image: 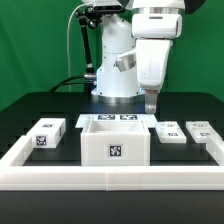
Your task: Assemble cabinet
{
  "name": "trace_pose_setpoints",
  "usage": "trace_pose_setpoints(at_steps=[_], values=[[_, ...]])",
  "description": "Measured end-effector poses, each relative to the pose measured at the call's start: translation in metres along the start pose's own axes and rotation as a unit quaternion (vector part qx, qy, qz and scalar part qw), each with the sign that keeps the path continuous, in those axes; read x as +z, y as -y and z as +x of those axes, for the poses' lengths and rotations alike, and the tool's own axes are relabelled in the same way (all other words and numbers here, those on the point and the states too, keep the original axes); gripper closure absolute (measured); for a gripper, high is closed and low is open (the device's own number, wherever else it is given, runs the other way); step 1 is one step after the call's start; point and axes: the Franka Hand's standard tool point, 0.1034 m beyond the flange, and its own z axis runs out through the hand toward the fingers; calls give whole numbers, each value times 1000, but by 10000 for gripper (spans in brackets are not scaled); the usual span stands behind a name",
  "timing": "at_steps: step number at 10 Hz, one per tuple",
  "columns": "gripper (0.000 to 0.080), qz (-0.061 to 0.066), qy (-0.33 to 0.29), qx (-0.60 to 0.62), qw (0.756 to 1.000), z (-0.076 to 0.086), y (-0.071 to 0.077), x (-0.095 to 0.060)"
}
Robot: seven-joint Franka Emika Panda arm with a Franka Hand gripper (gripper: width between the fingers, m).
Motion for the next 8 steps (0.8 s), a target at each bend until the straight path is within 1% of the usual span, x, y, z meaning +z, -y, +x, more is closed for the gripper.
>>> trace_pose_setpoints(at_steps=[1,6,8], values=[[3,2,1,2,1000,-2,1,1],[3,4,1,-2,1000,-3,3,3],[3,17,5,-27,999,-18,23,8]])
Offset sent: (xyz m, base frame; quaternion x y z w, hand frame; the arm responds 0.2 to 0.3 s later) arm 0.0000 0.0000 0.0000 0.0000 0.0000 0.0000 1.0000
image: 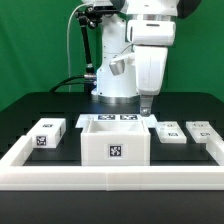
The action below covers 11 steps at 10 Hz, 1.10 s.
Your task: Assemble cabinet
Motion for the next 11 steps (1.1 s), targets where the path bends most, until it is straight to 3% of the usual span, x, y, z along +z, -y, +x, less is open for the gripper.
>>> trace_pose_setpoints(at_steps=[3,7,11], values=[[3,8,-5,-3,1000,-23,24,17],[3,12,-4,-1,1000,-24,27,20],[3,16,-13,-1,1000,-20,57,39]])
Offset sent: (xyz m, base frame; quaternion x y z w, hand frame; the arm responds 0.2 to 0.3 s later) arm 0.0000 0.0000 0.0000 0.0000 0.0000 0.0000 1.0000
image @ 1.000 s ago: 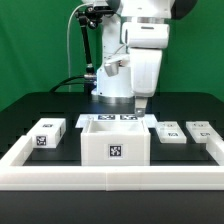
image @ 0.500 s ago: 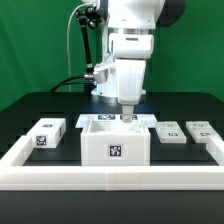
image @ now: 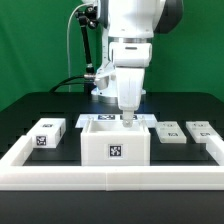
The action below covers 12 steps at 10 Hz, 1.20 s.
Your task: Assemble cabinet
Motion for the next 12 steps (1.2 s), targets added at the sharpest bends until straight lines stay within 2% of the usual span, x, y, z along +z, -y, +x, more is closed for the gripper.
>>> trace_pose_setpoints(at_steps=[2,5,7,8,9,10,12], values=[[3,4,-4,0,1000,2,11,14],[3,13,-5,1,1000,3,15,22],[253,12,-5,1,1000,3,14,22],[253,12,-5,1,1000,3,14,22],[448,12,-5,1,1000,3,14,22],[448,12,-5,1,1000,3,14,22],[720,12,-5,1,1000,3,14,22]])
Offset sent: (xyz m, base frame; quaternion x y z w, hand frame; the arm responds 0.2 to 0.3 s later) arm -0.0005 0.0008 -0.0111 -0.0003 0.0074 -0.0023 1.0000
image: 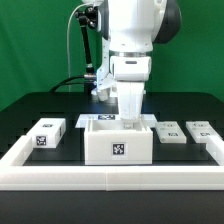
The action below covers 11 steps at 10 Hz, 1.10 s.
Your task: Assemble cabinet
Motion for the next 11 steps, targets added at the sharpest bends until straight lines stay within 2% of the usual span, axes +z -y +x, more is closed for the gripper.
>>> trace_pose_setpoints(at_steps=[1,2,8,11], values=[[720,-2,0,0,1000,0,-1,-1],[764,-4,-1,0,1000,0,-2,-1],[764,-6,-1,0,1000,0,-3,-1],[764,-14,-5,-19,1000,18,-17,-3]])
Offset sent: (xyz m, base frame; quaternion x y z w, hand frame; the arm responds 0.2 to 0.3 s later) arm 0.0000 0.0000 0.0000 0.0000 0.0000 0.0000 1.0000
